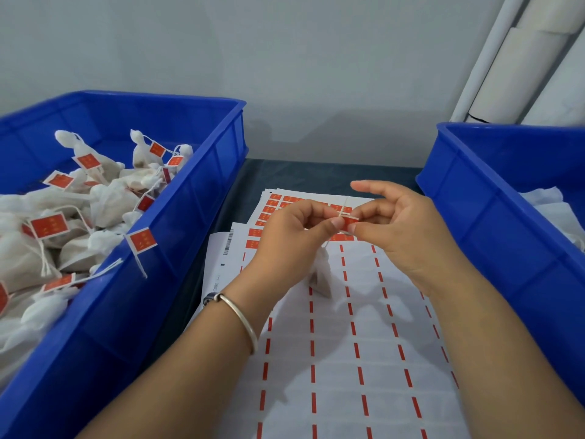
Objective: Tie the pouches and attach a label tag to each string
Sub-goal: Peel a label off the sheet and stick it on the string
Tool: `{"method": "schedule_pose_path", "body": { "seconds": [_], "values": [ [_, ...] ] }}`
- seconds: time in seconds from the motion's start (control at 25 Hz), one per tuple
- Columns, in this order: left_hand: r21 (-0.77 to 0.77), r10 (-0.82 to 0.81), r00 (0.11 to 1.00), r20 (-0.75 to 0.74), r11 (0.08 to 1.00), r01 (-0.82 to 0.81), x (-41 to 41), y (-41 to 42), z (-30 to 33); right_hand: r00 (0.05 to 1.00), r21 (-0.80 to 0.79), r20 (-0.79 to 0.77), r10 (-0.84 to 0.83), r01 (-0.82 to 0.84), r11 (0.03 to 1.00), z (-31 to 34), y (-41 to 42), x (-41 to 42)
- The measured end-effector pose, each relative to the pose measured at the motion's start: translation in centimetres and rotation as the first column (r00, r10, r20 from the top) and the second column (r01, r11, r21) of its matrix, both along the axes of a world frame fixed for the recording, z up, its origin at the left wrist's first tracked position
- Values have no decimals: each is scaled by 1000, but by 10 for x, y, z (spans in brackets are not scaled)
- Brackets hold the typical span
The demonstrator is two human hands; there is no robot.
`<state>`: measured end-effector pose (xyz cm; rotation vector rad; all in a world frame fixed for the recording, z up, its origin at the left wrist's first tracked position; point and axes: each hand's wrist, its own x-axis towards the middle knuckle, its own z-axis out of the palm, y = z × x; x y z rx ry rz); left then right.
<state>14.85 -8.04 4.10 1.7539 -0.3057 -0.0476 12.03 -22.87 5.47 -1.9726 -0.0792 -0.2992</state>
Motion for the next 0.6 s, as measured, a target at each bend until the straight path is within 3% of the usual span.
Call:
{"method": "schedule_pose_path", "body": {
  "seconds": [0.28,0.44,0.6],
  "values": [
    [190,-39,987,154,982,10,-5,8,16,994,34,92,-54,51,998,6,5,-6],
    [145,60,971,231,985,-95,-12,15,41,986,115,143,-89,72,991,23,12,-20],
    [39,214,930,300,971,-236,-22,43,83,943,155,303,-135,91,984,66,9,-53]
  ]
}}
